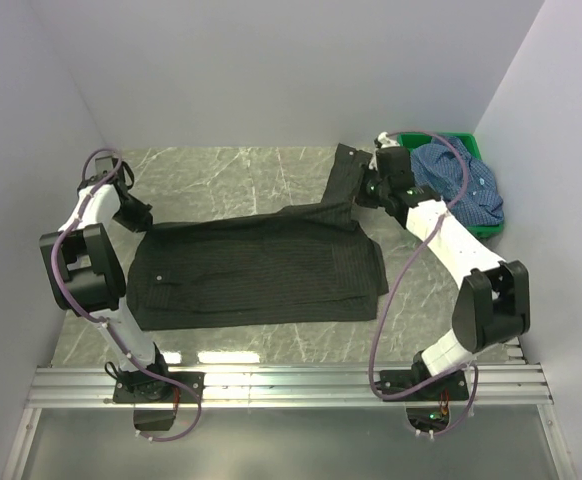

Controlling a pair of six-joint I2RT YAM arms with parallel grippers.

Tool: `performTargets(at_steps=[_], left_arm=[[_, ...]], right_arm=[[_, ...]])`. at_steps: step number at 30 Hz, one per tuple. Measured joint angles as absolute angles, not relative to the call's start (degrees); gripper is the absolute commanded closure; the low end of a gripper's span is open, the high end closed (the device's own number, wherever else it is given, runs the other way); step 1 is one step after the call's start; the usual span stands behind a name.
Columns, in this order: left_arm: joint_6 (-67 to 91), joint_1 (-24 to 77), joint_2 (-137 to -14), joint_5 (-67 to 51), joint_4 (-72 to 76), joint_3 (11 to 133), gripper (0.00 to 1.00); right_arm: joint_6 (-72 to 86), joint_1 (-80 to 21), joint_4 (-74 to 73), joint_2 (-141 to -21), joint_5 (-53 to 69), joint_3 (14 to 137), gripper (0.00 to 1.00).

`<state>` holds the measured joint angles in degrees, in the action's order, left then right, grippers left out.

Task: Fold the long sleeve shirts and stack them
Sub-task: Fold the shirt

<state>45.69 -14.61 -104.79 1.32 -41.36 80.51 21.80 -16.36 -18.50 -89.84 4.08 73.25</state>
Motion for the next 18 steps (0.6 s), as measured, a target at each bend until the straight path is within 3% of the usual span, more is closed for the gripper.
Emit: performTargets(at_steps=[18], left_arm=[[45.5,-14.8,-101.8,3.1,-40.3,71.4,0.91]], right_arm=[[25.4,-18.8,-16.9,-83.5,4.3,56.1,1.00]])
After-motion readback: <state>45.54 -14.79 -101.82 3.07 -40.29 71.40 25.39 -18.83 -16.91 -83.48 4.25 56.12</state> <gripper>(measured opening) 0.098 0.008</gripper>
